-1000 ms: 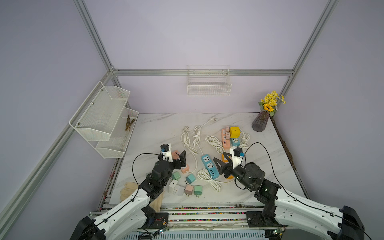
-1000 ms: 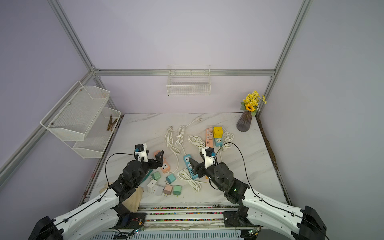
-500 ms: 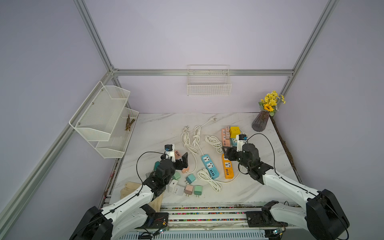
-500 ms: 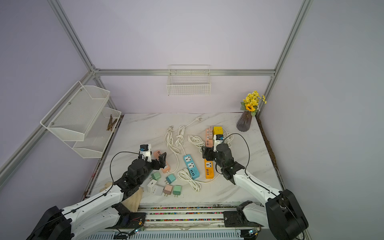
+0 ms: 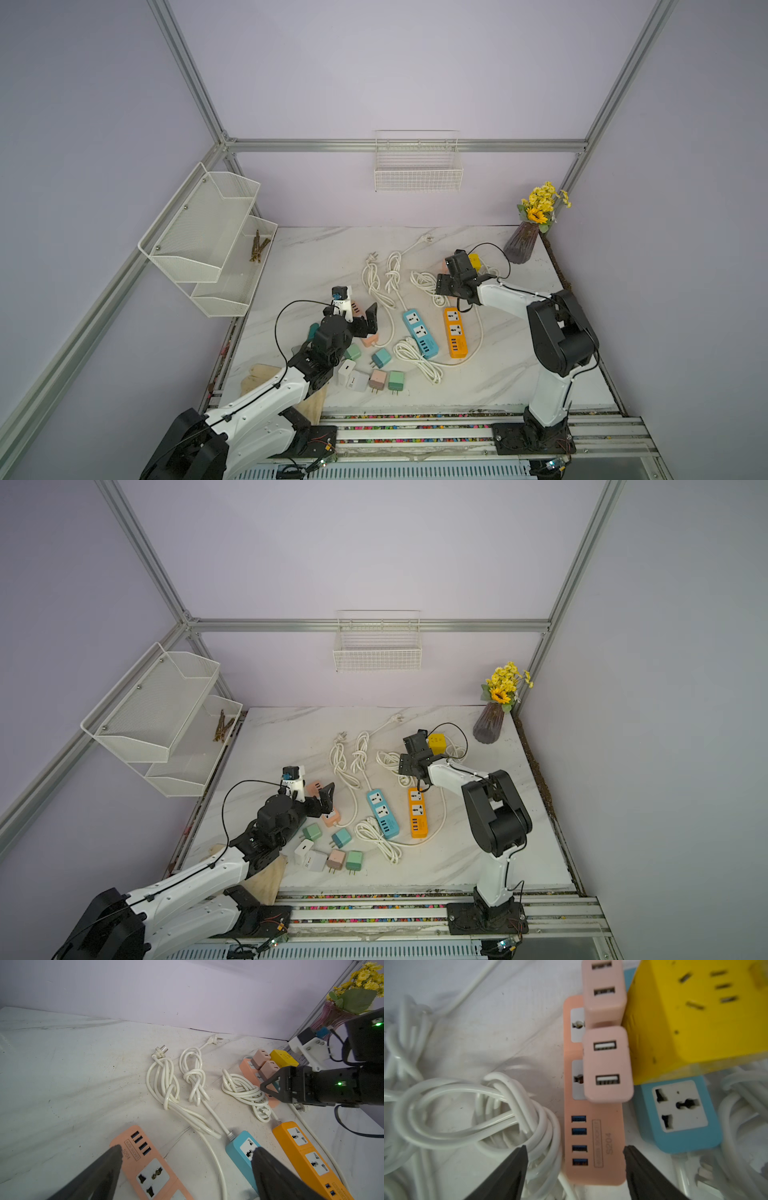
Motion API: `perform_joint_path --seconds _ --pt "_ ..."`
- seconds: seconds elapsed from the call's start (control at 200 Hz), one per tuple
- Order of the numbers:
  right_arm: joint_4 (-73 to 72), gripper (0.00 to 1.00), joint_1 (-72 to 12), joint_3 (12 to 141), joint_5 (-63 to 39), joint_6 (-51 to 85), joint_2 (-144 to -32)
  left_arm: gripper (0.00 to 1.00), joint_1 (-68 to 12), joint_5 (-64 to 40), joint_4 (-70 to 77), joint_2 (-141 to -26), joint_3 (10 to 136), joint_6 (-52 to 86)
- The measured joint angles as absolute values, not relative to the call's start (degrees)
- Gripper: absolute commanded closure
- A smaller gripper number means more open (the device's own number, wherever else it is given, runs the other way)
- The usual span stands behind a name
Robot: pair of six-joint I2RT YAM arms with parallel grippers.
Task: Pull the plug off the socket
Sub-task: Move the socket to the center of the board.
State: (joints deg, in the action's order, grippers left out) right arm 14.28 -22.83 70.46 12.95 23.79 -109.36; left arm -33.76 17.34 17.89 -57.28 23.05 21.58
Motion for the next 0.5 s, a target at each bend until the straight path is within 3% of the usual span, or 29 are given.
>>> perform_joint_path --seconds 0.5 --pt "21.1 0.31 -20.9 78.7 14.0 21.9 -115.2 0.00 -33.8 17.4 17.9 -55.7 23.0 21.4"
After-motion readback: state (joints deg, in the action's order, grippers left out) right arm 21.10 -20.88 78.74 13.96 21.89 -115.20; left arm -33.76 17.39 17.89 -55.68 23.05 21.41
